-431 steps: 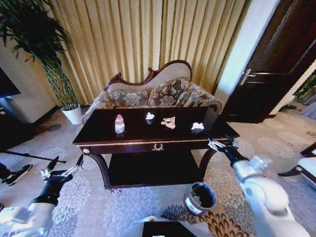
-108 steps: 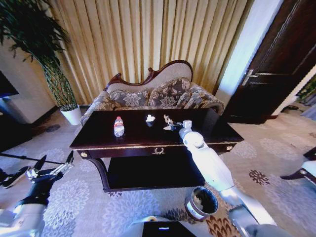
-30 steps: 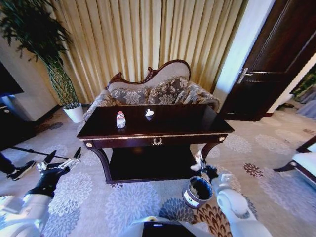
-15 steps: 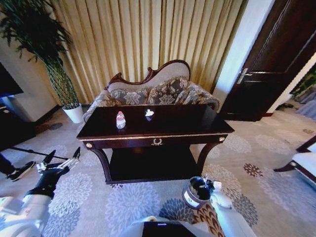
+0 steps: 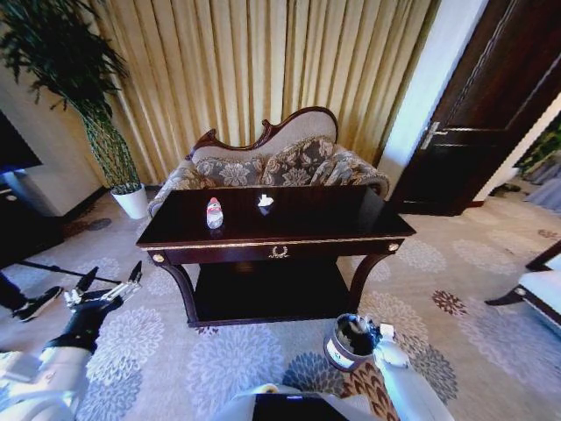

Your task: Move to the front of the table and place the trash on the table into the trash bin.

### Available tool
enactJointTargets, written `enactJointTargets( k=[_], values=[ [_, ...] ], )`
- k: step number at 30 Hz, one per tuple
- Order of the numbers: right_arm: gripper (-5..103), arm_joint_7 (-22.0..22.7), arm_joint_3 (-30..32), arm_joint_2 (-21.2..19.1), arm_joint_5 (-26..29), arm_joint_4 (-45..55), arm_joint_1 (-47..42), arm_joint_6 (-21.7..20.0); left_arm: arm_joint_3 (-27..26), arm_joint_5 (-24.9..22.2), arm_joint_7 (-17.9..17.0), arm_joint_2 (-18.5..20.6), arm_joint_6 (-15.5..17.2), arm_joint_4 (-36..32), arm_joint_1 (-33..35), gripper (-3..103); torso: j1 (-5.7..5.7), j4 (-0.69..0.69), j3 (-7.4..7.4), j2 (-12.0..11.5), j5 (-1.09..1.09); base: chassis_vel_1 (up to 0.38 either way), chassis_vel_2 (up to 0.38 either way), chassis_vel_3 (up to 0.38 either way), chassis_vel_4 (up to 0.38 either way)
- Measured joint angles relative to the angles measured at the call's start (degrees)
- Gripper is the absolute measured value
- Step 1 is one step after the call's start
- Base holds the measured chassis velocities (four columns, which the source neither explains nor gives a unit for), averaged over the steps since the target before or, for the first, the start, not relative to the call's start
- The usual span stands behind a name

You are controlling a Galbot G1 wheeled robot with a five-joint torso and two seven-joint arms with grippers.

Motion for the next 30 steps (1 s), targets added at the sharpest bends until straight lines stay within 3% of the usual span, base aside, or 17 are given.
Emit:
enactJointTargets(
  k=[5, 17, 20, 21, 24, 25, 30],
  values=[
    [95, 0.01, 0.20, -0.22, 0.38, 1.24, -0.55, 0.00, 0.01, 0.00, 0.23, 0.02, -0.01, 0.00, 0.01, 100, 0.00, 0.01, 0.00, 0.00, 0.00, 0.000, 0.000, 0.000, 0.000],
    [100, -0.37, 0.36, -0.38, 1.31, 3.58, -2.06, 0.13, -0.05, -0.07, 0.29, -0.04, -0.09, 0.00, 0.11, 100, 0.00, 0.00, 0.00, 0.00, 0.01, 0.000, 0.000, 0.000, 0.000],
    [100, -4.35, 0.51, -1.65, 8.36, 14.08, -5.68, 1.43, 0.04, -0.12, 0.30, -0.18, -0.09, 0.00, -0.10, 100, 0.00, 0.00, 0.00, 0.00, 0.00, 0.000, 0.000, 0.000, 0.000],
    [100, -4.35, 0.51, -1.65, 8.36, 14.08, -5.68, 1.43, 0.04, -0.12, 0.30, -0.18, -0.09, 0.00, -0.10, 100, 0.00, 0.00, 0.00, 0.00, 0.00, 0.000, 0.000, 0.000, 0.000],
    [100, -7.98, 1.91, -2.45, 13.51, 30.74, -10.53, 1.74, 0.24, -0.12, 0.34, -0.57, -0.09, 0.00, -0.19, 100, 0.00, 0.03, -0.01, 0.00, -0.03, 0.000, 0.000, 0.000, 0.000],
    [100, -7.98, 1.91, -2.45, 13.51, 30.74, -10.53, 1.74, 0.24, -0.12, 0.34, -0.57, -0.09, 0.00, -0.19, 100, 0.00, 0.03, -0.01, 0.00, -0.03, 0.000, 0.000, 0.000, 0.000],
    [100, -8.67, 3.58, -2.28, 13.34, 50.80, -16.06, -1.48, -0.05, -0.39, 0.30, -0.53, -0.23, 0.00, -0.16, 100, 0.00, 0.00, -0.01, 0.00, -0.02, 0.000, 0.000, 0.000, 0.000]
  ],
)
